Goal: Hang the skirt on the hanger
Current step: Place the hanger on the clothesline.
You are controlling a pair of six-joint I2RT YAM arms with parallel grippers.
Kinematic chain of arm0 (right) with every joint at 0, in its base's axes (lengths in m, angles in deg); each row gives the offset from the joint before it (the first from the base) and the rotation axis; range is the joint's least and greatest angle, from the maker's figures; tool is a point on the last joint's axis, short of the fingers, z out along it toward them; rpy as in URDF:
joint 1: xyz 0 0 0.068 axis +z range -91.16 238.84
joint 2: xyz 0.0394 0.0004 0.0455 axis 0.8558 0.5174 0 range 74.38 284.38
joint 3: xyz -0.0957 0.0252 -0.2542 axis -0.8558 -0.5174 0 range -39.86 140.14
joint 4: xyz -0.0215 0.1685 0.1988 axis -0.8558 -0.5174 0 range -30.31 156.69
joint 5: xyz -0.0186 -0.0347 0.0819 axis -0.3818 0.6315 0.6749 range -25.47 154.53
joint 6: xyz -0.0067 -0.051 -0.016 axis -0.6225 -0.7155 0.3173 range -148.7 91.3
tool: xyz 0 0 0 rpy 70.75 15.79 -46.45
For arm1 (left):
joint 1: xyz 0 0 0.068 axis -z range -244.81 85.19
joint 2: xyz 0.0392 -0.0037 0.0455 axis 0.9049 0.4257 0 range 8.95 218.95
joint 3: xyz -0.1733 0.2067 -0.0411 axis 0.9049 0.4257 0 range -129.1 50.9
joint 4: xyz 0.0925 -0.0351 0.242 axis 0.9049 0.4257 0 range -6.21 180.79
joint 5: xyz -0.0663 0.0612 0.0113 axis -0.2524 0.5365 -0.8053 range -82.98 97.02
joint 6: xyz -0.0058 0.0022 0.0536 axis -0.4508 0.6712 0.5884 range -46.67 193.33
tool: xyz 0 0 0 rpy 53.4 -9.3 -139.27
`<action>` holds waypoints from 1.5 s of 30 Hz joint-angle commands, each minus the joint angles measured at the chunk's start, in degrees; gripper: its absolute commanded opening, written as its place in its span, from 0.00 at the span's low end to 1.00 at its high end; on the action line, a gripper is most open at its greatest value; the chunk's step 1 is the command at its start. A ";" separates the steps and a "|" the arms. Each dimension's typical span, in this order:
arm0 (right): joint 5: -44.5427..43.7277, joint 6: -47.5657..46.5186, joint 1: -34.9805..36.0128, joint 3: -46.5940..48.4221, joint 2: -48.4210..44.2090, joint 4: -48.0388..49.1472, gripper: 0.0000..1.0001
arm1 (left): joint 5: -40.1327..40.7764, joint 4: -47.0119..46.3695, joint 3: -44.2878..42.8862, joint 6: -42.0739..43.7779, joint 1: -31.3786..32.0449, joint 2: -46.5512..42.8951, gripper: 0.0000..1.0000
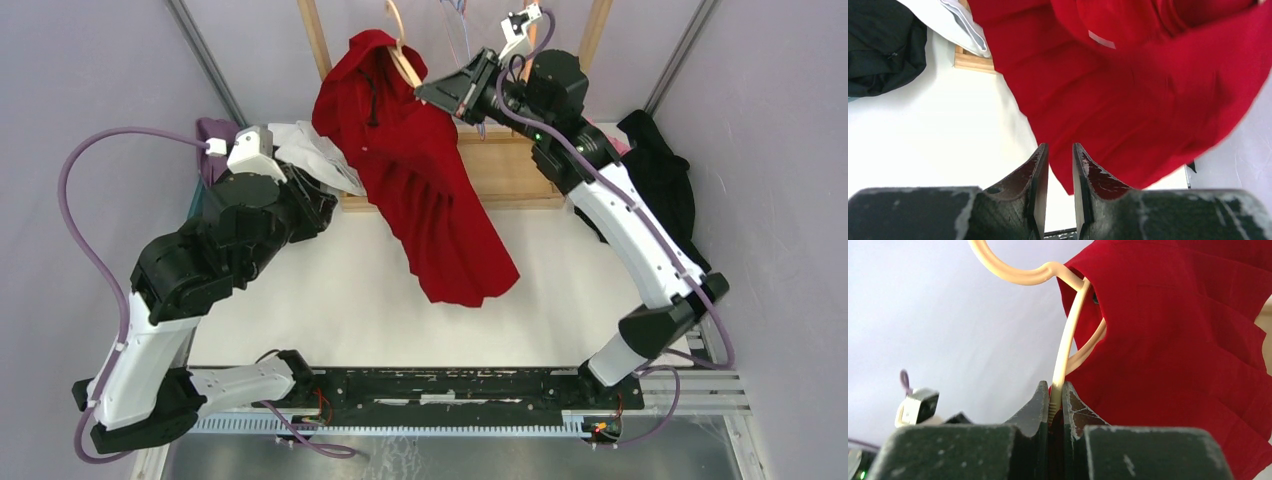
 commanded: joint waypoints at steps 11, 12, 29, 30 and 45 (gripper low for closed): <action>-1.96 8.62 -8.75 19.71 14.27 24.23 0.01 | -0.88 1.51 0.64 -0.54 -0.19 0.10 0.30; -1.88 9.14 -9.13 20.96 15.46 24.65 0.01 | -0.87 1.47 0.80 -0.58 -0.20 0.21 0.30; -1.43 13.22 -9.81 20.48 22.37 28.21 0.01 | -1.16 0.46 2.64 -0.59 -0.19 1.05 0.30; -1.55 13.22 -9.77 20.35 22.63 28.17 0.01 | -1.14 0.41 2.78 -0.59 -0.17 1.05 0.30; -2.63 11.13 -5.60 16.94 24.90 26.66 0.01 | -1.17 -0.45 5.90 -1.09 -0.19 -1.18 0.30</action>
